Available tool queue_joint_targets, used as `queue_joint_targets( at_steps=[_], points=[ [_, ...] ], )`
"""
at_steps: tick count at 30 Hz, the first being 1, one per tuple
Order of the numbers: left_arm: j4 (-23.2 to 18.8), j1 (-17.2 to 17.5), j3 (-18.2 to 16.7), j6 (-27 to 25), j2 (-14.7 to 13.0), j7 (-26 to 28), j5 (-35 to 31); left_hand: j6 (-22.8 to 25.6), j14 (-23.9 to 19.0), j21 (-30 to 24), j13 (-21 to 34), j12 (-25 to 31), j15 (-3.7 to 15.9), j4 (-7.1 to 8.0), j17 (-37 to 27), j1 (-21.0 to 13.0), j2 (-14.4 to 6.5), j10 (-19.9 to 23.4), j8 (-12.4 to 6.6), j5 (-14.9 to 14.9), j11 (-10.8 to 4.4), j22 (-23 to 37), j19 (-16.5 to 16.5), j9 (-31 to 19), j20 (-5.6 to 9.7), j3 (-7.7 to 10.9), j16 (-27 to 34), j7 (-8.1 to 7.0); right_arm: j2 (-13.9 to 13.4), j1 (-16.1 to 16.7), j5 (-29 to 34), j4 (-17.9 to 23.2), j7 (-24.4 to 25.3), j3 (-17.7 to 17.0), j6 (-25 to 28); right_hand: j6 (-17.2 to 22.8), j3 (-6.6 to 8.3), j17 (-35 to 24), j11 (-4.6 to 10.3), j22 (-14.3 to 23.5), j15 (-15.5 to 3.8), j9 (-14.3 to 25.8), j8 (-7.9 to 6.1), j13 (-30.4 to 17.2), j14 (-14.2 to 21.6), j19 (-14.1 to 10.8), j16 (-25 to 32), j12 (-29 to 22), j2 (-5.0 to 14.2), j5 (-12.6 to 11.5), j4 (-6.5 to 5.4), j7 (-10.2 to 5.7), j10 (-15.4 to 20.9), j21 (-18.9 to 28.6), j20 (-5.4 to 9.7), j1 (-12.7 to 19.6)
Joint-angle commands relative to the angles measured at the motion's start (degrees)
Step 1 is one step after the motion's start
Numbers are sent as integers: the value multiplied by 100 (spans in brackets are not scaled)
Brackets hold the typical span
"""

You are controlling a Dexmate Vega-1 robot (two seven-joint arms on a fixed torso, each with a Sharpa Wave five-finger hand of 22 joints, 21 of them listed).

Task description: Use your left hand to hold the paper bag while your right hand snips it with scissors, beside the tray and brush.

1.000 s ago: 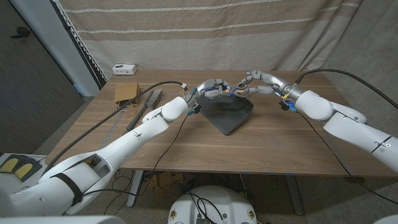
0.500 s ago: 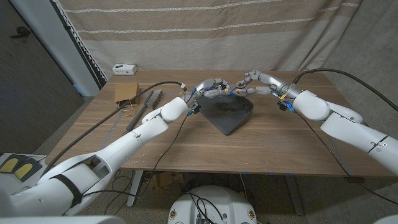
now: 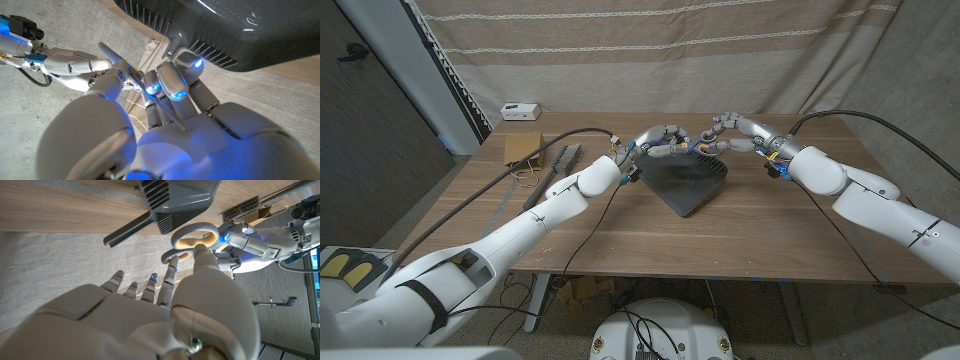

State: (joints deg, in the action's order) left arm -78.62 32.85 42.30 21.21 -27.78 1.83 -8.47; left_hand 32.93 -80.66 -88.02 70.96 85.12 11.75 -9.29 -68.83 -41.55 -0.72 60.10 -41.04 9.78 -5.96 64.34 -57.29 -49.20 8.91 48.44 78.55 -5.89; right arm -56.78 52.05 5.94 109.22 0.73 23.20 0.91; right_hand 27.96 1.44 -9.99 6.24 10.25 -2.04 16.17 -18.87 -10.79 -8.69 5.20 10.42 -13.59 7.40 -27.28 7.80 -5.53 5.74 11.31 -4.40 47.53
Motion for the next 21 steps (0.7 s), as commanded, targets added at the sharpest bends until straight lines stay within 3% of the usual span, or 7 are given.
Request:
queue_joint_targets(
  at_steps=[1, 21],
  points=[
    [-54, 31, -34, 54, -31, 93, -157, 740, 21, -33, 15, 506, 8, 725, -16, 801, -908, 561, -954, 44, -559, 16, -10, -10, 328, 709, 34, -135, -62, 30, 213, 105, 21, 31, 108, 24, -17, -20, -3, 8, -159, 30, -37, -13, 1, -27, 38, -43, 10, 35, -20, -21, 43, 44, 9, 50],
    [-186, 63, -69, -4, -73, -18, -110, 731, 16, -21, 13, 506, 9, 731, 7, 803, -907, 579, -992, 43, -561, 36, 4, -39, 327, 714, 21, -132, -310, 76, 691, 298, -27, 36, 275, 13, -82, -21, -27, 8, -158, 62, -39, -13, -27, -4, 17, -15, -81, 30, -26, -23, -2, 24, -12, 30]
  ],
)
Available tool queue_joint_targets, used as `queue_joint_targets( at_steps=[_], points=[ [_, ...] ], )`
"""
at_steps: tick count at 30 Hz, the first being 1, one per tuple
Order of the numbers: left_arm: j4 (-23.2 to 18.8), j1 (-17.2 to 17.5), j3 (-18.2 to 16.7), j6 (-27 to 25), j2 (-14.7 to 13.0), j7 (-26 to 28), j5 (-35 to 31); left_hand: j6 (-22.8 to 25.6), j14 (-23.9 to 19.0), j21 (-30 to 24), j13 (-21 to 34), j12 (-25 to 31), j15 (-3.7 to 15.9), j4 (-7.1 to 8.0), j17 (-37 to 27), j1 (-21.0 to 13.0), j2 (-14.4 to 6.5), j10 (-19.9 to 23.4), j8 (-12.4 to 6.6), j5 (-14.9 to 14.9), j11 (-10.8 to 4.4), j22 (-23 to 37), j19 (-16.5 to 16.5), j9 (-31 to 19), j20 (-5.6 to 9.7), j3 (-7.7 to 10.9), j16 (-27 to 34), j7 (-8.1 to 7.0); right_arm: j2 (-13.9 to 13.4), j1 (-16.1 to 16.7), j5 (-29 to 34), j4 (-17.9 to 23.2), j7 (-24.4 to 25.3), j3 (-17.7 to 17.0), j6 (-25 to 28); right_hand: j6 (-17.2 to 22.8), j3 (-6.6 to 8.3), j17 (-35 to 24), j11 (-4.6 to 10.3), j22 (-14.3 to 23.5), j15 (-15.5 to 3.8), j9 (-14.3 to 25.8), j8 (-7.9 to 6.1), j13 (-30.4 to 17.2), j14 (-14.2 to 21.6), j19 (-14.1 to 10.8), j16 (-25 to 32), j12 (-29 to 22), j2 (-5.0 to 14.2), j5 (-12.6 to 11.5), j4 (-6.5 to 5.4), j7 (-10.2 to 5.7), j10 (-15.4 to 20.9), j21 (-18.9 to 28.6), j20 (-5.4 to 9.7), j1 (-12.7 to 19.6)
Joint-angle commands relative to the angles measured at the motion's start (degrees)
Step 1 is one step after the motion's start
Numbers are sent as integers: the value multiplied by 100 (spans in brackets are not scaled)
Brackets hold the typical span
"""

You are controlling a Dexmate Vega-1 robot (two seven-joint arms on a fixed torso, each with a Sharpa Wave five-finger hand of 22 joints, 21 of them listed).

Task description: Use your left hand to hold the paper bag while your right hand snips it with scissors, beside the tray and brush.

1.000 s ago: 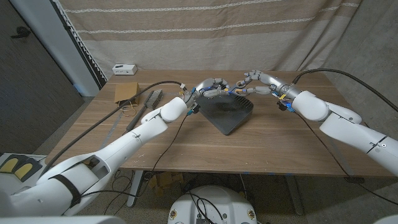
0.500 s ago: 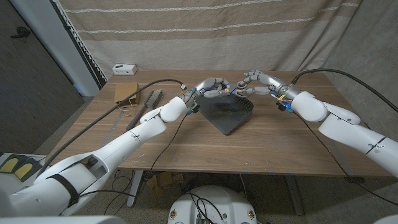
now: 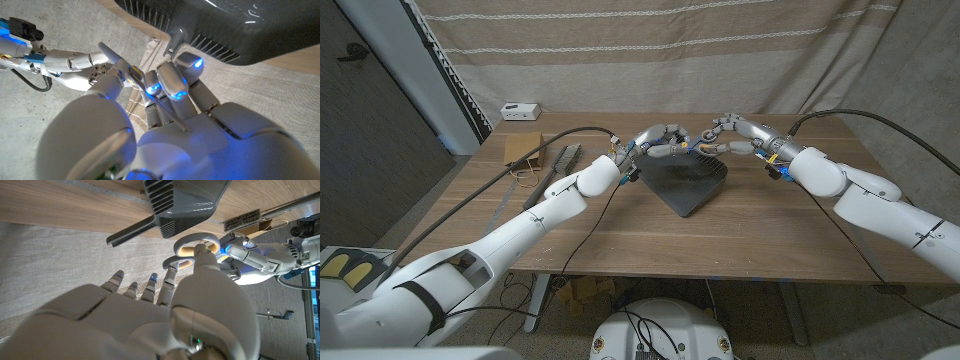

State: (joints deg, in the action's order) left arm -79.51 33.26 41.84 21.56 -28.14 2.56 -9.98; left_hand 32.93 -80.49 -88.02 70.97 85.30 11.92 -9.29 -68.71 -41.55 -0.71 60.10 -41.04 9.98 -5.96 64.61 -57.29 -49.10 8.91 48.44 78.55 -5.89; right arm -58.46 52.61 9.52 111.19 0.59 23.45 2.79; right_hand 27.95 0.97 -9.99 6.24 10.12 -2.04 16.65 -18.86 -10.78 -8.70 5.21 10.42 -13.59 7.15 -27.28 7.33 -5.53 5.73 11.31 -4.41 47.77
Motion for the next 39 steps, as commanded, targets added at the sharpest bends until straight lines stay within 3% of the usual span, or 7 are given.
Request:
queue_joint_targets(
  at_steps=[1, 10, 24, 39],
  points=[
    [-119, 33, -25, -41, -40, -84, 37, 736, -11, -22, 12, 490, -9, 736, -21, 806, -907, 592, -978, 23, -564, 18, 8, -19, 326, 718, 37, -145, -145, 19, 412, 117, 16, 22, 116, 22, -46, -21, -27, 21, -158, 17, -44, -13, -22, -28, 18, -16, -71, 28, 19, -28, 0, 32, 6, -2],
    [-245, 80, -19, -55, -81, -38, -93, 737, 8, -22, 10, 492, -9, 754, -4, 816, -908, 666, -997, 21, -564, 28, -10, -27, 327, 707, 20, -147, -154, 5, 778, 150, 94, 75, 127, 59, -120, -23, 1, 25, -197, 39, -62, -14, 40, -126, 35, -33, -157, 8, 2, -40, 57, 62, 37, -49],
    [-361, 154, -56, -87, -112, -62, -66, 720, 0, -20, 11, 488, -12, 749, -22, 819, -899, 681, -999, 24, -562, 40, 2, -19, 326, 711, 39, -152, -247, -238, 1190, 120, -198, 151, -79, 74, -203, -23, 7, 28, -233, 64, -71, -16, 107, -228, 46, -53, -245, -30, -12, -25, 124, 85, 25, -88],
    [-426, 217, -93, -54, -134, 12, -113, 705, 1, 1, 12, 485, -11, 759, -18, 825, -902, 638, -995, 28, -559, 35, 26, 11, 328, 713, 25, -174, -301, -169, 1478, 232, -261, 100, -93, 68, -281, -25, 5, 27, -266, 85, -68, -17, 172, -232, 57, -81, -307, -59, -38, -44, 210, 72, -12, -140]
  ],
)
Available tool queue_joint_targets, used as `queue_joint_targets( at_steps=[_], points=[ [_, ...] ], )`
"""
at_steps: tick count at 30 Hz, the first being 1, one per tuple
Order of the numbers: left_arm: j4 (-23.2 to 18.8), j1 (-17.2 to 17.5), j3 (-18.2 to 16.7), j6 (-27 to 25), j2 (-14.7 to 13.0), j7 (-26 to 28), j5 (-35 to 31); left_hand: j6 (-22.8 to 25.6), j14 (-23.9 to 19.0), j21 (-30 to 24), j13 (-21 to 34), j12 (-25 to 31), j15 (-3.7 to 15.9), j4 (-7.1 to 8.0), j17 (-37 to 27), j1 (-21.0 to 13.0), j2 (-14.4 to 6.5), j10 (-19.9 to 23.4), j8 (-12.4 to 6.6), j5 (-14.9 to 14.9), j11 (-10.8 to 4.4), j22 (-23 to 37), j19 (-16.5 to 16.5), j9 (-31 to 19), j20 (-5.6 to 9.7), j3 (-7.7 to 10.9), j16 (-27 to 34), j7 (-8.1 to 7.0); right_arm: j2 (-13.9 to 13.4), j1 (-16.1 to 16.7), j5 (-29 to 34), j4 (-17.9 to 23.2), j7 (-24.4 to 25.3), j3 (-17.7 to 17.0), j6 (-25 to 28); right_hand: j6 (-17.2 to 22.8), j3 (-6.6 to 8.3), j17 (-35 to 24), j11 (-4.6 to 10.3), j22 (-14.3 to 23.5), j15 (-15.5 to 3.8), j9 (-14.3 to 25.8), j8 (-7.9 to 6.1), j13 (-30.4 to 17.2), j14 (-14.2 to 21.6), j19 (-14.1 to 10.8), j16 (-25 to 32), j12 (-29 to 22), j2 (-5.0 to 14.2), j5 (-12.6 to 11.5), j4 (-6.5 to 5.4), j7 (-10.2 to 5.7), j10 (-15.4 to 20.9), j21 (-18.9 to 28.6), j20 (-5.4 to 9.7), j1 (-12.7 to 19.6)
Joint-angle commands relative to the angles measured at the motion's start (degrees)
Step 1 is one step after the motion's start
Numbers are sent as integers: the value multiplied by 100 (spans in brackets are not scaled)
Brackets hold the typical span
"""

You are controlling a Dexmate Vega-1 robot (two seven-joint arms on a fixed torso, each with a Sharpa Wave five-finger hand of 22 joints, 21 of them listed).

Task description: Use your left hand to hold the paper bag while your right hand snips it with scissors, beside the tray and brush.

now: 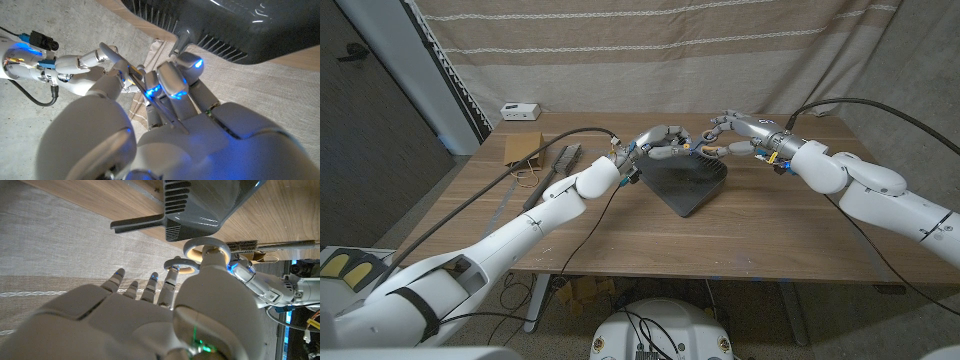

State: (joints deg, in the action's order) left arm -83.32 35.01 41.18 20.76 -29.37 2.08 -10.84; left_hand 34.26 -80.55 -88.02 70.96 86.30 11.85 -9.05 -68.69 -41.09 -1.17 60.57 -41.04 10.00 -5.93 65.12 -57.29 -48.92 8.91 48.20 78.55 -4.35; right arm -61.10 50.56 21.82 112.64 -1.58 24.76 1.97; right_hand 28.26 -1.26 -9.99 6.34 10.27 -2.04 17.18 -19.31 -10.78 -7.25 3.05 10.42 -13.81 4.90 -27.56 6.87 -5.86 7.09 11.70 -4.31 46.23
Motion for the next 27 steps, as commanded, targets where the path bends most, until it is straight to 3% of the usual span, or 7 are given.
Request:
queue_joint_targets(
  at_steps=[1, 6, 10, 27],
  points=[
    [-47, 45, -29, 24, -11, 58, -25, 565, 6, -11, 12, 385, -5, 735, -25, 780, -854, 586, -999, 28, -563, -1, 19, -13, 327, 739, 29, -327, -37, 42, 261, 96, -51, -34, -6, 41, -63, -25, -4, 12, -265, 33, -25, -17, 31, -16, 57, -61, -85, -34, 7, -5, 80, 32, -22, 13],
    [-32, 46, -34, 25, 4, 71, -25, 563, 22, 2, 11, 386, -4, 734, -8, 781, -853, 580, -1005, 27, -564, -16, 29, -10, 327, 734, 8, -336, -51, 62, 321, 123, -78, -48, -14, 36, -79, -25, 0, 12, -251, 40, -23, -17, 38, -18, 54, -66, -93, -47, 4, 15, 99, 28, -27, 10],
    [3, 28, -23, 36, 17, 74, -43, 567, 22, 0, 11, 385, -4, 726, -14, 777, -852, 577, -1002, 25, -564, -31, 18, 5, 328, 724, 11, -341, -54, 33, 437, 142, -143, -17, 12, -186, -116, -26, -39, 13, -237, 58, 65, -17, 39, -21, 40, -53, -106, -86, 0, 87, 82, 18, -37, 16],
    [24, 7, 9, 203, 0, 287, -362, 540, 25, -39, 12, 386, -5, 763, -45, 794, -854, 557, -1004, 34, -563, 31, 9, 24, 325, 747, 39, -346, -16, -115, 782, 82, -351, 122, -45, -195, -154, -27, -68, 13, -202, 83, 67, -18, 38, -35, 29, -37, -93, -134, -12, 86, 61, 11, -54, 26]
  ],
)
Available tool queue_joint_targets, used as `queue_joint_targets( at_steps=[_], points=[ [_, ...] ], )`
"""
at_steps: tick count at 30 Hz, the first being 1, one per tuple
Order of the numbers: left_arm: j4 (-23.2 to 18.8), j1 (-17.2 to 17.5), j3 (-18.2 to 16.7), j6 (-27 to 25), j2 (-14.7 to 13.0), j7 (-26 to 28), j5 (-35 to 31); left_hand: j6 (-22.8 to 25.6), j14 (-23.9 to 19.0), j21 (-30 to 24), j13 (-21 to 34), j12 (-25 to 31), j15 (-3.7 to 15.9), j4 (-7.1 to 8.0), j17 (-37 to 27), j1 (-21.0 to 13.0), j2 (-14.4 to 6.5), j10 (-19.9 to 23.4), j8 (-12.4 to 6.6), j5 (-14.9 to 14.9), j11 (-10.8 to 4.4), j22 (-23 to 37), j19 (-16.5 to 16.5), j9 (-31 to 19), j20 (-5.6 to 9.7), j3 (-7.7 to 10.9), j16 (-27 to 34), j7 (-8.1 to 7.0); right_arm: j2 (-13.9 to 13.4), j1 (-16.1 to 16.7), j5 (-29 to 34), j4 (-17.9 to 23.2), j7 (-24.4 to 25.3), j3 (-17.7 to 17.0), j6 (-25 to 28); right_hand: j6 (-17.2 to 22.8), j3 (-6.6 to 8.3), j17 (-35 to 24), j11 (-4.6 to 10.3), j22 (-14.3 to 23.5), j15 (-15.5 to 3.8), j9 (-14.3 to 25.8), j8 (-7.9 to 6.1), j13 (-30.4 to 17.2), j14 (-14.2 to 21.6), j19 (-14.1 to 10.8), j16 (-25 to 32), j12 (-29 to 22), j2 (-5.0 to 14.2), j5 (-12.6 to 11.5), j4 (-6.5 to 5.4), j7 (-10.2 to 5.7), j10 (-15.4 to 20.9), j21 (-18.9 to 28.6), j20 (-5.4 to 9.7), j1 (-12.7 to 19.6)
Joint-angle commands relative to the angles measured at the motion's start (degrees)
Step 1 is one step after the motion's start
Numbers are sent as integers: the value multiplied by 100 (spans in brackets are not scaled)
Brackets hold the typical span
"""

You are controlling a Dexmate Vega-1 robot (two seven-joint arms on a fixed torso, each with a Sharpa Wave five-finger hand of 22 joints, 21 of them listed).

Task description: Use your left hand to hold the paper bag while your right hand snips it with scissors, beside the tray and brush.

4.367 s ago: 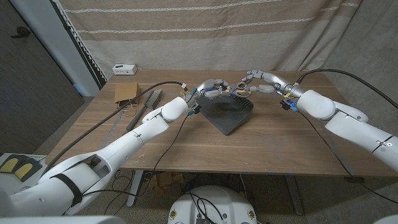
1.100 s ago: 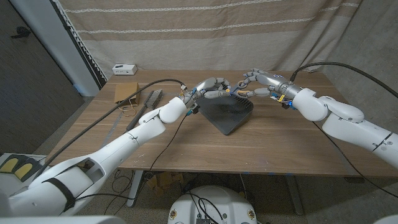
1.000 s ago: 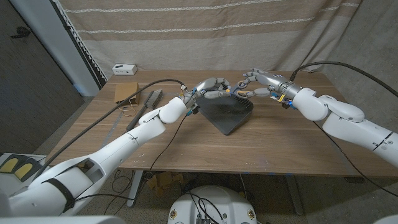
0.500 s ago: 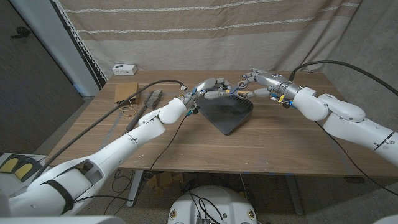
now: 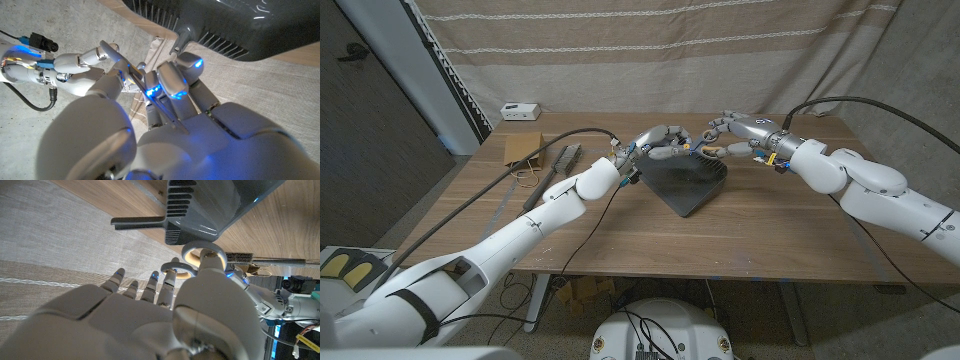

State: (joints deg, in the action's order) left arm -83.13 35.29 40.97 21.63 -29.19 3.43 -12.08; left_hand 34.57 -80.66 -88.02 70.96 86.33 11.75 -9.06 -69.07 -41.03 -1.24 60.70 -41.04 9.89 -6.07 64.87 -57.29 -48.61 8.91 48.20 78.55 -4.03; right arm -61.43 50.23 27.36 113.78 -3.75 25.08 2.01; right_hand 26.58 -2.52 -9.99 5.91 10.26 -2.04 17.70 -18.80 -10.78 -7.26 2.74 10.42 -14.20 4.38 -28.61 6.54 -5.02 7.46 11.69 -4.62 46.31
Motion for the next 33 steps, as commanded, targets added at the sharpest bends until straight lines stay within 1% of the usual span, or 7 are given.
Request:
queue_joint_targets(
  at_steps=[1, 3, 11, 14, 21, 23, 33],
  points=[
    [3, -16, 29, 126, -19, 163, -249, 499, 38, -23, 12, 384, 7, 761, -1, 787, -846, 545, -1011, 44, -548, 36, 24, -18, 327, 744, 35, -384, 18, -83, 253, -31, -134, 92, -46, 1, -33, -27, -30, 14, -204, 33, 6, -18, 41, -7, 29, 1, -38, -33, 20, 17, 31, 10, -22, 20],
    [-5, -9, 25, 134, -22, 162, -247, 474, 39, 7, 12, 384, 6, 754, 2, 784, -844, 542, -1000, 44, -548, 1, 55, -12, 328, 743, 33, -405, 23, -81, 260, -28, -138, 83, -43, 34, -39, -27, -26, 13, -206, 36, -7, -18, 45, -23, 29, -2, -37, -38, 19, 33, 42, 14, -15, 23],
    [-36, 34, 4, 152, -20, 201, -258, 477, 20, 5, 12, 384, 5, 745, -11, 780, -842, 536, -1017, 43, -548, -12, 53, -16, 326, 735, 43, -387, 54, -60, 443, 15, -109, 101, 49, 45, -63, -27, -36, 13, -209, 46, -9, -19, 67, -38, 32, -5, -30, -46, 13, 21, 57, 13, 1, 28],
    [-54, 52, -11, 124, -16, 154, -184, 479, 36, -23, 12, 384, 6, 750, -1, 781, -846, 534, -1015, 45, -549, 21, 29, -3, 328, 739, 33, -395, 67, -55, 532, 27, -84, 115, 75, 52, -72, -27, -33, 13, -212, 49, -11, -19, 73, -39, 32, -9, -31, -48, 12, 25, 71, 11, 4, 30],
    [-51, 83, -51, 40, 20, 33, 57, 456, 54, -3, 12, 384, 7, 750, 20, 781, -845, 525, -1021, 46, -548, -5, 55, -7, 327, 739, 12, -390, 105, -78, 586, 4, -98, 145, 35, 118, -117, -28, -45, 12, -174, 57, -29, -20, 112, -65, 38, -30, -42, -60, 5, 104, 135, 10, -19, 31],
    [-24, 85, -58, 53, 32, -45, 183, 455, 28, -2, 12, 384, 7, 749, -5, 779, -849, 524, -1024, 46, -548, -8, 55, -9, 328, 739, 36, -391, 118, -81, 635, -1, -82, 156, 47, 120, -122, -28, -54, 12, -173, 58, -29, -20, 114, -64, 38, -32, -44, -62, 5, 97, 143, 9, -19, 32],
    [47, 77, -79, 99, 74, -64, 308, 458, 36, -29, 12, 384, 7, 742, 4, 777, -845, 522, -1036, 46, -549, 18, 35, -10, 328, 740, 25, -391, 133, -85, 745, -20, -87, 181, 55, 137, -144, -28, -49, 12, -169, 63, -31, -20, 138, -71, 40, -36, -45, -79, 4, 104, 162, 5, -27, 41]
  ],
)
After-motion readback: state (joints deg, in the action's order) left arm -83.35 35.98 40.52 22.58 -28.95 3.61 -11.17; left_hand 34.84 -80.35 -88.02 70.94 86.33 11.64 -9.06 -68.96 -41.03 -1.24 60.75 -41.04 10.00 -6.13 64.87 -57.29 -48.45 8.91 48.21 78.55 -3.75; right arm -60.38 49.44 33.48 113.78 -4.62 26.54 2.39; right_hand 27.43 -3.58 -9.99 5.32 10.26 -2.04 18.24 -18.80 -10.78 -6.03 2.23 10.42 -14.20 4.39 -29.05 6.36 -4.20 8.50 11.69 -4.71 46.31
